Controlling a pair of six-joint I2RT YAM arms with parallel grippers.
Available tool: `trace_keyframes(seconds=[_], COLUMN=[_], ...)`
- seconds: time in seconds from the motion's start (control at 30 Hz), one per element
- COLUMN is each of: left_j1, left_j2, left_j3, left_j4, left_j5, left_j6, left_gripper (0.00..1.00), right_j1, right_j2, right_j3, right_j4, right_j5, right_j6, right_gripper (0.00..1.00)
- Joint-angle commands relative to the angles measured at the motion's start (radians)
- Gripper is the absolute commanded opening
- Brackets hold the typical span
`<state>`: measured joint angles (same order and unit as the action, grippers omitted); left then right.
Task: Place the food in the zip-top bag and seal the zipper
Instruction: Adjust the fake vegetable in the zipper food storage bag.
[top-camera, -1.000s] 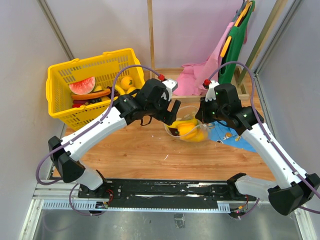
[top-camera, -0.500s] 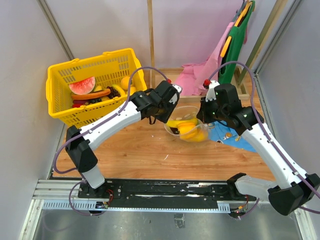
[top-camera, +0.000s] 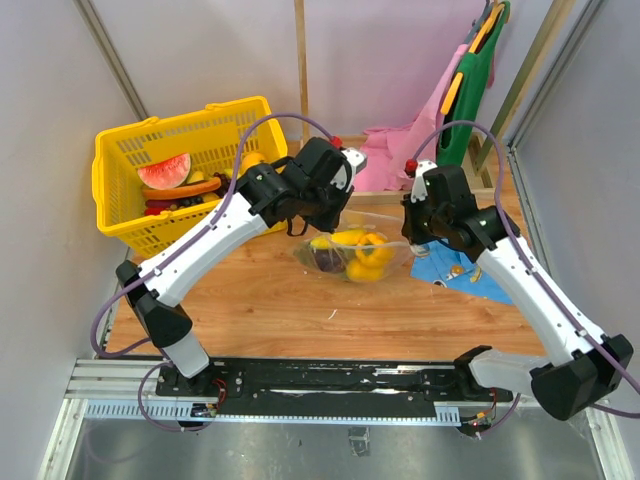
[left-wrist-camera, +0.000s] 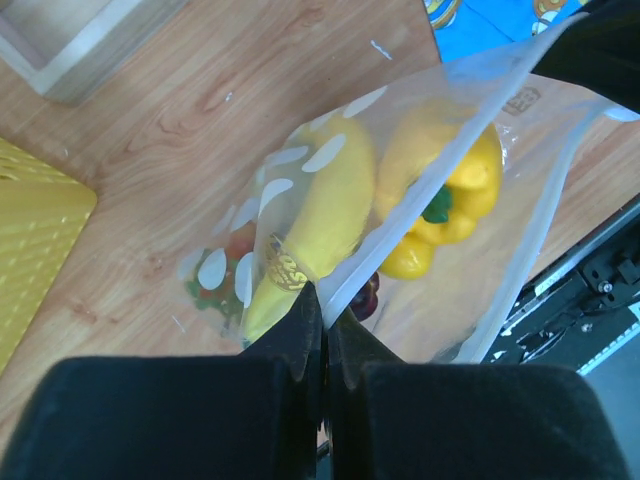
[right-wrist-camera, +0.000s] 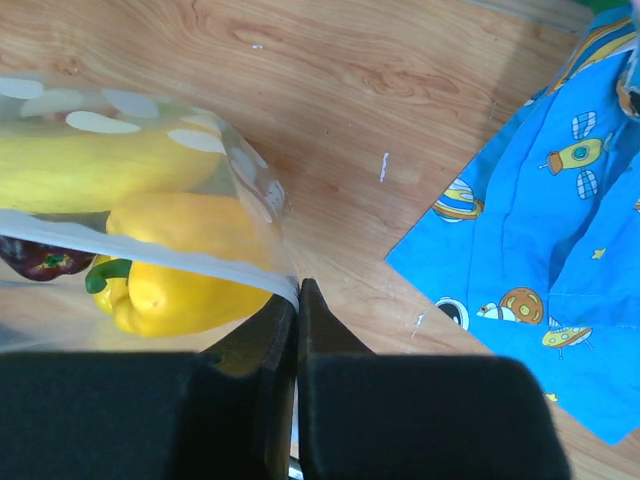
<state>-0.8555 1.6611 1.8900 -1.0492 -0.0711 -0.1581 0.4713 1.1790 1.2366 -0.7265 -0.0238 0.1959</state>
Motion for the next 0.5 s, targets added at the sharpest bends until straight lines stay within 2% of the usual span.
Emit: trace_keyframes(seconds=[0.0, 0.13, 0.27, 0.37, 0.47], left_j1=[0.000, -0.001, 0.004, 0.016, 0.034], left_j2=[-0.020, -0.006, -0.006, -0.008, -0.017], left_j3=[-0.033, -0.073, -0.071, -0.066, -0.070], left_j4=[-0.033, -0.025, -0.018, -0.023, -0.022], left_j5=[0.002, -0.012, -0.027, -0.034, -0.035], left_j6=[-0.008, -0.024, -0.027, -0.027, -0.029], left_gripper=[0.00, 0.00, 0.00, 0.00, 0.00], right_j1=[-0.040, -0.040, -0.040, -0.040, -0.040], right_j2=[0.049, 0.050, 0.032, 0.016, 0.010], right_j3=[0.049, 0.069, 0.070, 0.061, 0.053], right_j4=[-0.035, -0.035, -0.055, -0.078, -0.104], right_j5=[-0.044, -0.105, -0.089, -0.077, -0.067], right_j6=[-0.017, -0.012, -0.028, -0.037, -0.043], right_gripper=[0.01, 0.03, 0.18, 0.21, 0.19])
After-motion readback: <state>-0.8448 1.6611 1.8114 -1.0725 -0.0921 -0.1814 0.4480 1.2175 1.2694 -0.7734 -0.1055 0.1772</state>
